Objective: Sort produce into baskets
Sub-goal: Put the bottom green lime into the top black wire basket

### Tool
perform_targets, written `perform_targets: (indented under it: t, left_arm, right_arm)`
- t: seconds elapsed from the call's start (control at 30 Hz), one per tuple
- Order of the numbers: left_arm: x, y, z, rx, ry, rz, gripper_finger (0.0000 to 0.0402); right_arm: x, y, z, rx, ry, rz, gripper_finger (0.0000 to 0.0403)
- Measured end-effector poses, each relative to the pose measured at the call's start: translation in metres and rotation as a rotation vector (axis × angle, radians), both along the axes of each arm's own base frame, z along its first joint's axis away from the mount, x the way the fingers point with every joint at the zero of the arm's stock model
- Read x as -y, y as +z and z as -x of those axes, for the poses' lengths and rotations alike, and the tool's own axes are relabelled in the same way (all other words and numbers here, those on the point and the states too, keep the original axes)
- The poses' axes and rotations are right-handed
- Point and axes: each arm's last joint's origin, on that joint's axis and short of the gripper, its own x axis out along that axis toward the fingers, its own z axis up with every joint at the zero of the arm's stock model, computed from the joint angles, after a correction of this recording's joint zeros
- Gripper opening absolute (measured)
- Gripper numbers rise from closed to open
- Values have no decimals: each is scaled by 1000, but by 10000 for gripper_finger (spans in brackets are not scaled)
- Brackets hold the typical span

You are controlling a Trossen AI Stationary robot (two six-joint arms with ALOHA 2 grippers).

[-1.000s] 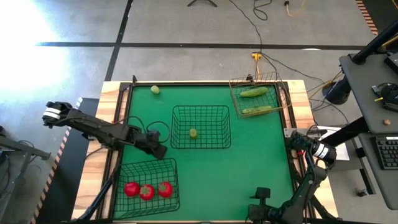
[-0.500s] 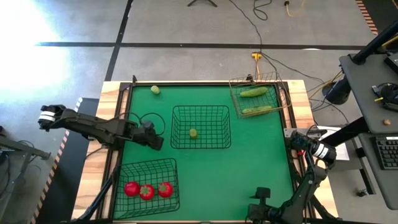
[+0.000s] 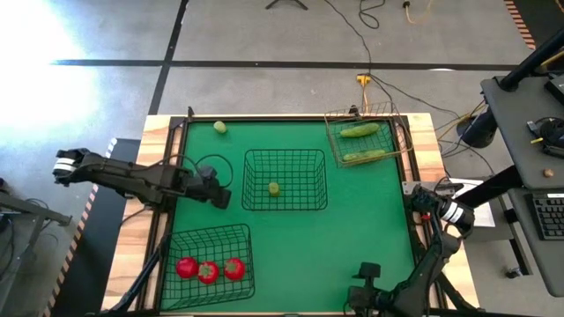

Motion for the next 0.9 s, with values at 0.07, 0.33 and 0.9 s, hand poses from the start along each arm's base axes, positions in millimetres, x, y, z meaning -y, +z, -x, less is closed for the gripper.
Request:
perform_targets:
  t: [0.07, 0.33, 0.9]
  left_arm:
    - [0, 2, -1, -7, -7, -5, 140]
    - [0, -8, 2, -148, 45, -4, 274]
    - [8, -46, -16, -281, -20, -69, 318]
  right_arm:
    - [0, 0, 0, -1, -14, -9, 376]
    - [-3, 0, 4, -3, -48, -41, 376]
    - [-4, 0, 5, -3, -57, -50, 376]
